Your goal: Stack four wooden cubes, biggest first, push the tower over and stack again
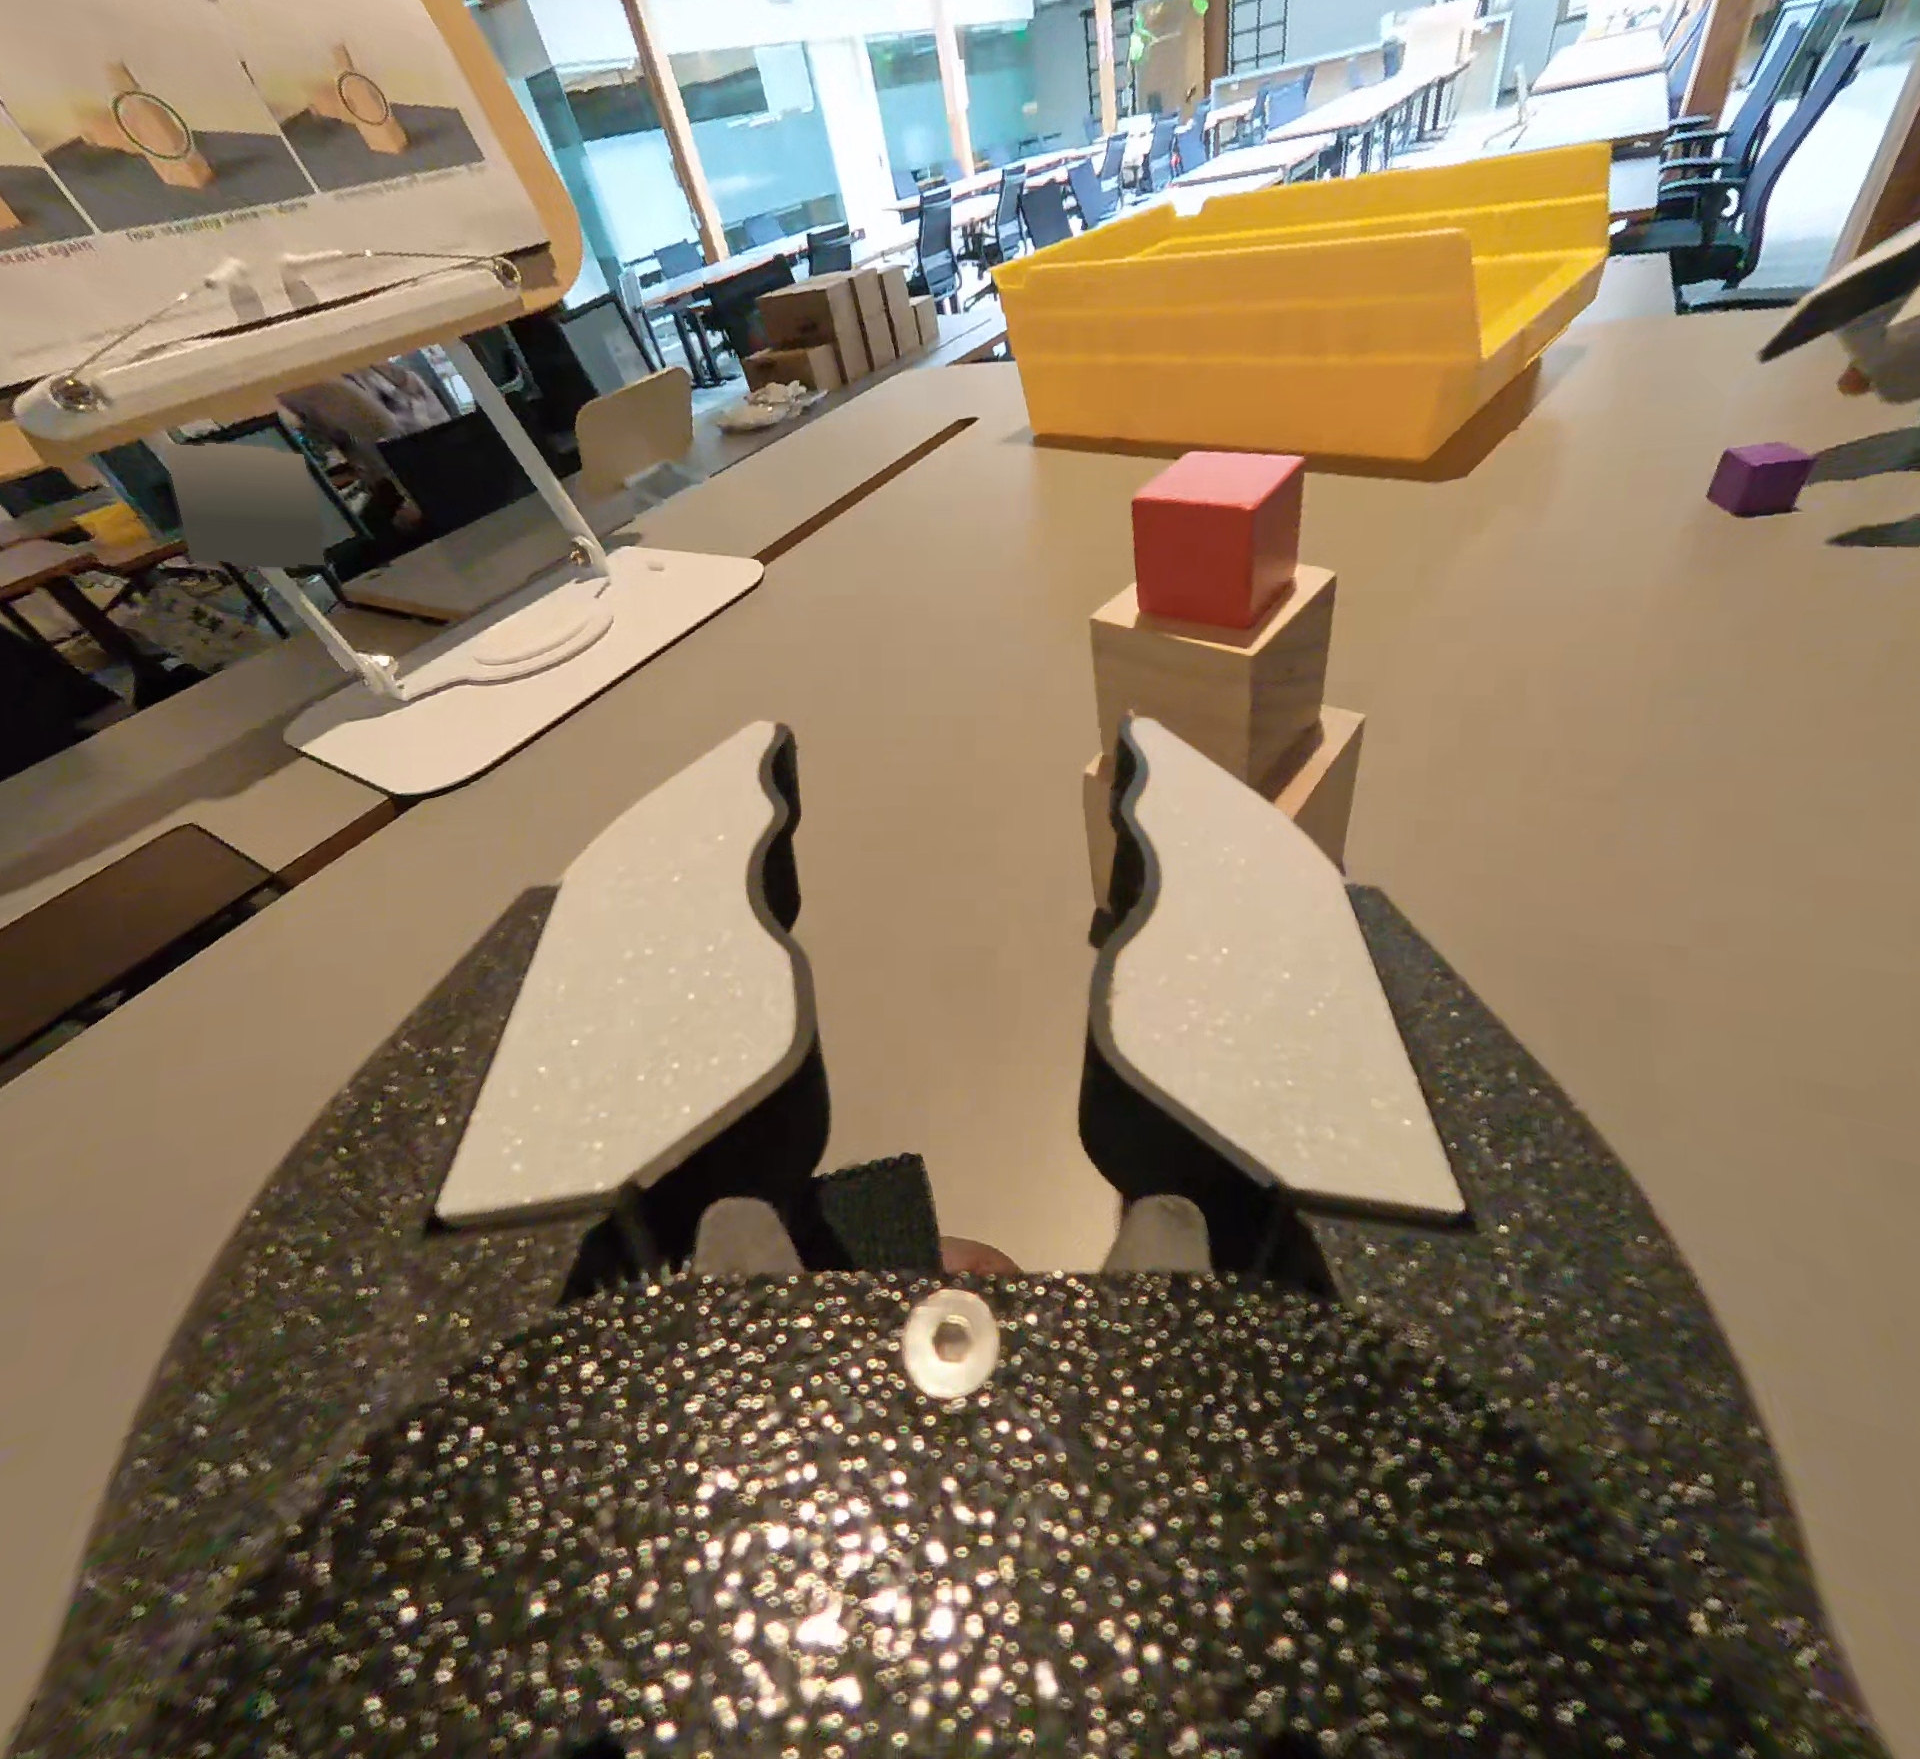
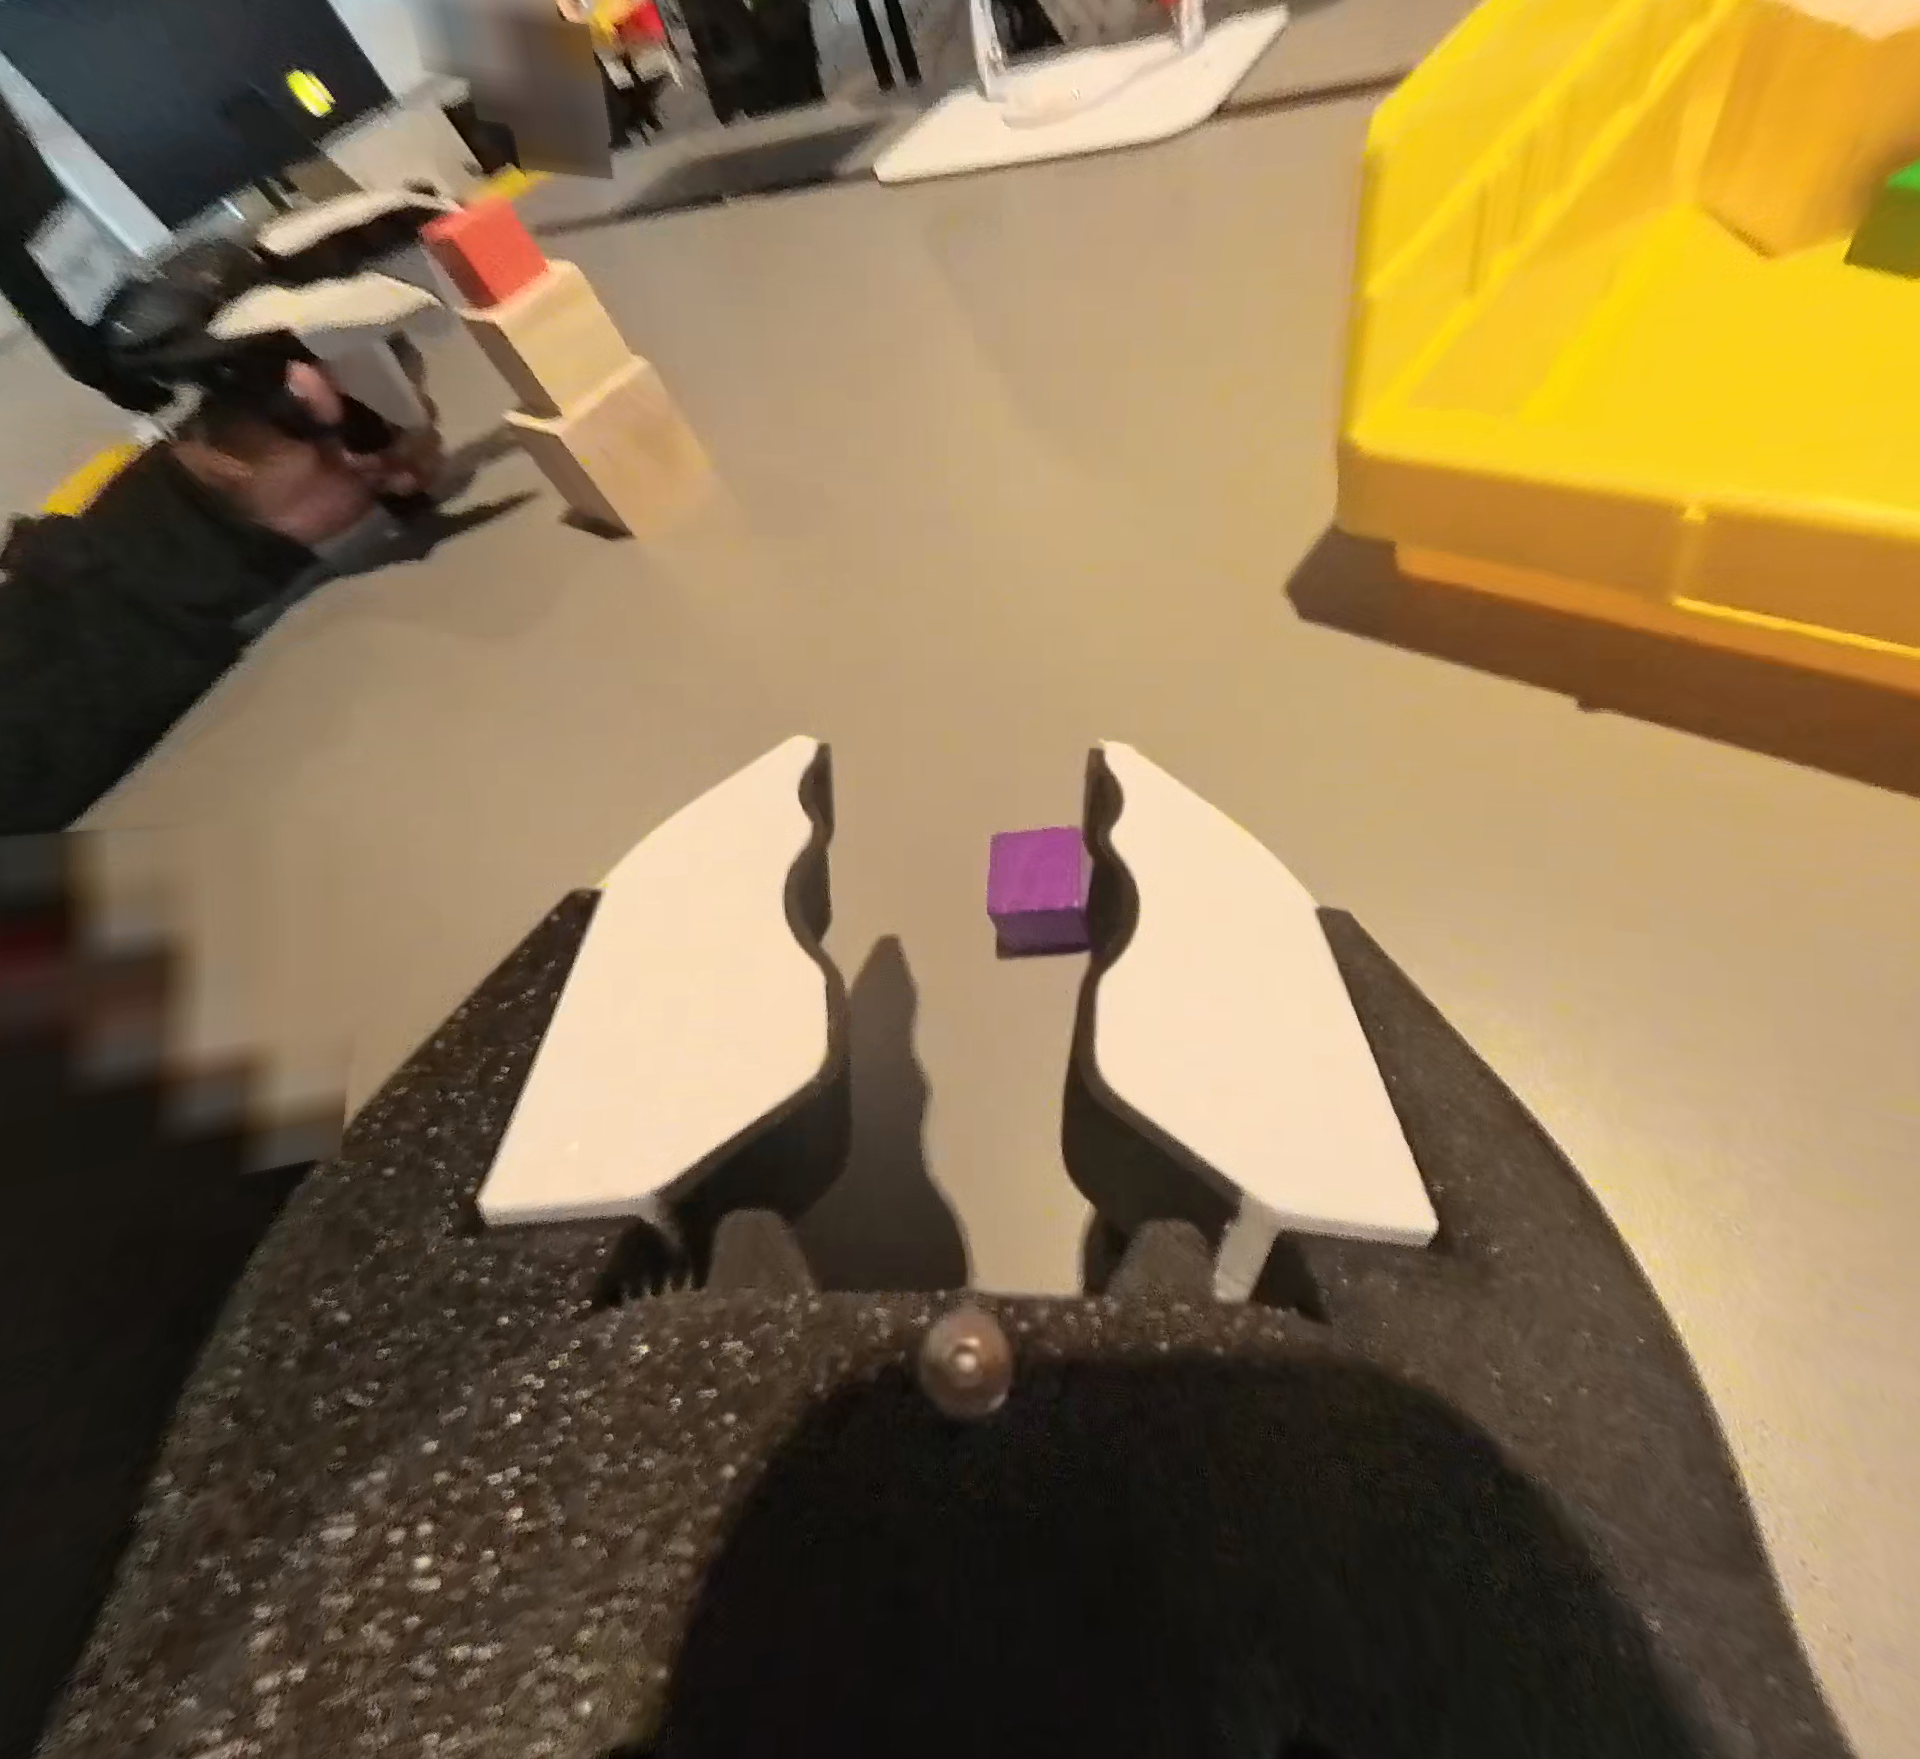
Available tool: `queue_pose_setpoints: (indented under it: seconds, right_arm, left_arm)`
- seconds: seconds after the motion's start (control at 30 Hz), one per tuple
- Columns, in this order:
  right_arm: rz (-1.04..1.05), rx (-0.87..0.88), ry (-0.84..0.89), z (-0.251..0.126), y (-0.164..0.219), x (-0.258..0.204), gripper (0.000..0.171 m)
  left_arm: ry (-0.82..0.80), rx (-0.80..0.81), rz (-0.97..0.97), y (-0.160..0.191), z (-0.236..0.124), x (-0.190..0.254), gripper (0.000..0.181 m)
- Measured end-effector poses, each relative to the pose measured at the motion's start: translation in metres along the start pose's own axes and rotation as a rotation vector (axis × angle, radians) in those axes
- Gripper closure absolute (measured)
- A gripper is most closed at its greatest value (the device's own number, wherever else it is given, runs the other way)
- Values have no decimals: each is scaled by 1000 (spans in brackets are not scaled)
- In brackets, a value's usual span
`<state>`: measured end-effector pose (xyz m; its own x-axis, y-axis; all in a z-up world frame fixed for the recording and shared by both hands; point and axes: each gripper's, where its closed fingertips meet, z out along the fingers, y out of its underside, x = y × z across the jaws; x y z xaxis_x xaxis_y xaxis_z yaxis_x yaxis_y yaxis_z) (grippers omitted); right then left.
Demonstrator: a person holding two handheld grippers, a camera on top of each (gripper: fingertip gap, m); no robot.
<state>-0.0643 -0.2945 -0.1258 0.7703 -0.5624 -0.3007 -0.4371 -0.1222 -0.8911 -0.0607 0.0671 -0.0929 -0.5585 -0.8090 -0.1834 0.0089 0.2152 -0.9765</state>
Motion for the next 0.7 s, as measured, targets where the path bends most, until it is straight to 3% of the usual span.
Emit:
queue_pose_setpoints:
  seconds: [0.4,0.47,0.53,0.7]
  right_arm:
    - [38,-323,203,16,41,22,123]
    - [3,-355,229,17,44,23,128]
    - [-27,-373,238,19,46,23,148]
    - [-67,-384,183,27,41,12,149]
  left_arm:
    - [-5,-51,57,6,5,5,126]
    - [-10,-53,57,7,4,5,126]
    - [-11,-63,59,8,4,4,127]
    - [-16,-78,54,10,5,3,127]
